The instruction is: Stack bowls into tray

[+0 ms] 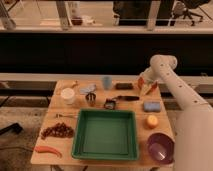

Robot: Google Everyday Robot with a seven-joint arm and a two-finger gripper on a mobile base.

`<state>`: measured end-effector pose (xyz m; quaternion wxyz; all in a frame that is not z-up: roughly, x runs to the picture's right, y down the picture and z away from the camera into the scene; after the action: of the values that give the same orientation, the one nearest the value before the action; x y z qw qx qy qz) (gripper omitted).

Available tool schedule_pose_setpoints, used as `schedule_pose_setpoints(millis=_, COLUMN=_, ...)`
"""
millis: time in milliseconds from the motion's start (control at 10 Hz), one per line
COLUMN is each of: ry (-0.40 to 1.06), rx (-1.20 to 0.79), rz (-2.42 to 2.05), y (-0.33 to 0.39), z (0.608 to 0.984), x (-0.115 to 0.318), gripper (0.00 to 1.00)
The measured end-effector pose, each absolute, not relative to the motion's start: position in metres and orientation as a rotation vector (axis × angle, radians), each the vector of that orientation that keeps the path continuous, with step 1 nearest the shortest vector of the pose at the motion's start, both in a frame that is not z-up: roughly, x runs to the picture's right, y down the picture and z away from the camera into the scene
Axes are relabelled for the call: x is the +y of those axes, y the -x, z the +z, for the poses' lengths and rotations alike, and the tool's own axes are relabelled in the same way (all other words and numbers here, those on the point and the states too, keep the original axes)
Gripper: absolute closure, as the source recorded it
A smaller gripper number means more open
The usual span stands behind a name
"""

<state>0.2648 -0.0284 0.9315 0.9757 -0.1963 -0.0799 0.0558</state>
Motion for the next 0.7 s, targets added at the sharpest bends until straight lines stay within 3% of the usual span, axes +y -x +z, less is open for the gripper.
schedule_pose_setpoints(millis=700, ry=0.442, rx=-0.072, rz=0.169, y=-0.313, z=0.977, x=-0.002, gripper=0.20)
